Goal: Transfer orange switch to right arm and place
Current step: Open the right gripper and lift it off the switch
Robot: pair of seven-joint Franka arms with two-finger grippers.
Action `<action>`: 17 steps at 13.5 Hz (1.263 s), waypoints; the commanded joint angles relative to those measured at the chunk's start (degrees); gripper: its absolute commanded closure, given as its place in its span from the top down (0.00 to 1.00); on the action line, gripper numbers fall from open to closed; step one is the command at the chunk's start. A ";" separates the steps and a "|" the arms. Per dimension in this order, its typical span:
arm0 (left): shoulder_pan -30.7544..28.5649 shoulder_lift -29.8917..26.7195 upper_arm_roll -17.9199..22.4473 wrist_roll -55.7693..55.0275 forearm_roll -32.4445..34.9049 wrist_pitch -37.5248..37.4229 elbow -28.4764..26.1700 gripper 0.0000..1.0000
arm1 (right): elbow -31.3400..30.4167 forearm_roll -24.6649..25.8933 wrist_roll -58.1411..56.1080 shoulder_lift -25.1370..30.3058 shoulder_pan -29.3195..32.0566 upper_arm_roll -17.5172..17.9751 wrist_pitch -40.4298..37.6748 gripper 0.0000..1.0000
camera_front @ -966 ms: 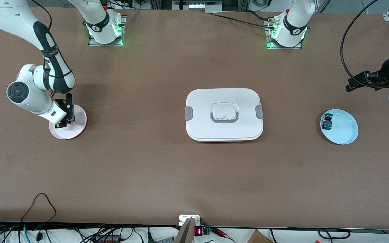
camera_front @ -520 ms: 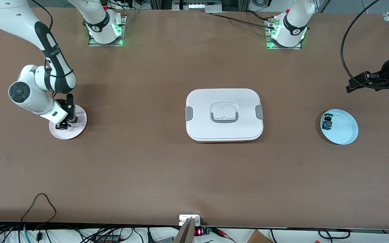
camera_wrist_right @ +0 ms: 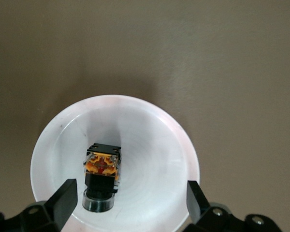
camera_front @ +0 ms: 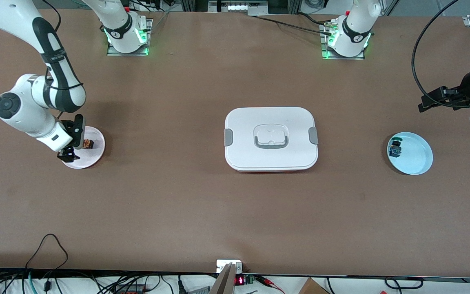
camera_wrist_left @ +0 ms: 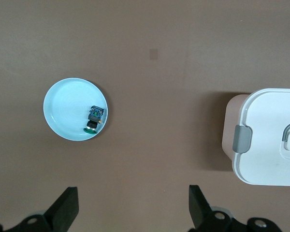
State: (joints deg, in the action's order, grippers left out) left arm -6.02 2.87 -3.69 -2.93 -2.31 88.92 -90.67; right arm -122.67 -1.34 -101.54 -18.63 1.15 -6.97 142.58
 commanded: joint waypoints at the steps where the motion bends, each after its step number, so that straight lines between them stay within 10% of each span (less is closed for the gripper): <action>1: 0.22 1.09 0.18 0.12 1.61 -1.12 2.25 1.00 | 6.28 -2.00 4.83 1.13 0.78 0.73 -8.52 1.00; 17: 0.30 1.18 0.09 0.03 1.61 -1.20 2.51 1.00 | 40.28 0.02 90.88 2.54 -4.93 0.29 -60.44 1.00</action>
State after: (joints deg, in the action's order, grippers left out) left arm -6.02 2.89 -3.67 -2.93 -2.31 88.92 -90.50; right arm -89.11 -1.99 -16.83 -15.83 -3.68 -6.32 90.23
